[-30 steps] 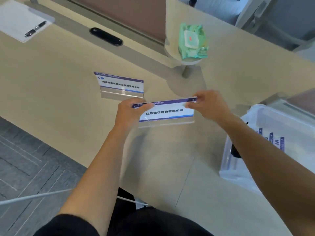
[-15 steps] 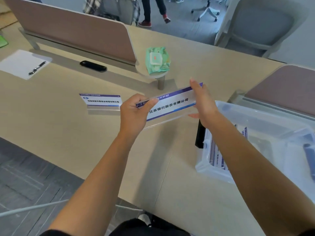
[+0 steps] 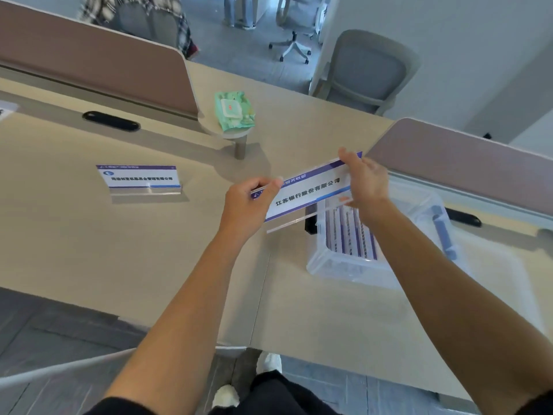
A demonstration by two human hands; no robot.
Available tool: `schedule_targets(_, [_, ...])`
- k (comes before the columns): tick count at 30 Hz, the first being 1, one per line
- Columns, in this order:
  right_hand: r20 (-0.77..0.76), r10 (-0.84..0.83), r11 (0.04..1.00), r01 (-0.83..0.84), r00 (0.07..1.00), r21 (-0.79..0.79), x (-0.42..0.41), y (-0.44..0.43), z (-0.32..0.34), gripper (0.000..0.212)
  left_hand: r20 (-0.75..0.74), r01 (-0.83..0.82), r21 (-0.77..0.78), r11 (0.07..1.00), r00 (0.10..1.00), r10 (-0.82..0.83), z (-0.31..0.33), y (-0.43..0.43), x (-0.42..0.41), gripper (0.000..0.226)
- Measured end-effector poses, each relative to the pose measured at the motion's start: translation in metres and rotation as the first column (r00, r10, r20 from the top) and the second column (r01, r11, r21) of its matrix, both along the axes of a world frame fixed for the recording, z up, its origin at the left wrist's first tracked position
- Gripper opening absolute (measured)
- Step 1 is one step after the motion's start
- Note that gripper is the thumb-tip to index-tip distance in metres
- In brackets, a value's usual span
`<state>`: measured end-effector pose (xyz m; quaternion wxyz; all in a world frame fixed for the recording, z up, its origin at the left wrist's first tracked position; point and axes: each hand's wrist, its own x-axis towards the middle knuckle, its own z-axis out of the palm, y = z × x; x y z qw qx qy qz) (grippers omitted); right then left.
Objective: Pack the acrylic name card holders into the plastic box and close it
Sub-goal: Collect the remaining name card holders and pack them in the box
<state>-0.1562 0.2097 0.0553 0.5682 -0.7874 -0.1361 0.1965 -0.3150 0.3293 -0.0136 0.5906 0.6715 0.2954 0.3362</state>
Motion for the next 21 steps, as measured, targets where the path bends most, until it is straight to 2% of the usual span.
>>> schedule_targets(3, [0.082, -0.038, 0.999, 0.038, 0.996, 0.002, 0.009, -0.025, 0.016, 0.034, 0.060, 0.169, -0.124, 0.978, 0.985, -0.163, 0.011, -0.019, 0.007, 0.019])
schedule_targets(6, [0.165, -0.063, 0.998, 0.060, 0.984, 0.023, 0.025, -0.056, 0.026, 0.027, 0.114, 0.365, -0.235, 0.901, 0.931, -0.347, 0.015, -0.043, 0.022, 0.005])
schedule_targets(10, [0.166, -0.041, 0.999, 0.035, 0.985, 0.039, 0.063, -0.099, 0.029, 0.024, 0.057, 0.525, -0.263, 0.809, 0.846, -0.530, 0.016, -0.078, 0.056, 0.036])
schedule_targets(14, [0.142, 0.001, 0.997, -0.013, 0.990, 0.078, 0.119, -0.136, 0.022, 0.023, 0.014, 0.637, -0.231, 0.736, 0.758, -0.652, 0.015, -0.115, 0.101, 0.043])
schedule_targets(16, [0.117, 0.025, 0.994, -0.038, 0.993, 0.106, 0.150, -0.147, 0.018, 0.025, 0.014, 0.684, -0.214, 0.697, 0.716, -0.698, 0.013, -0.135, 0.127, 0.054])
schedule_targets(19, [0.080, 0.089, 0.988, -0.098, 0.993, 0.120, 0.198, -0.158, 0.009, 0.032, 0.007, 0.703, -0.209, 0.680, 0.697, -0.717, 0.013, -0.164, 0.165, 0.069])
schedule_targets(21, [0.050, 0.140, 0.982, -0.146, 0.989, 0.119, 0.224, -0.161, 0.000, 0.038, -0.012, 0.681, -0.185, 0.709, 0.720, -0.694, 0.014, -0.181, 0.186, 0.070])
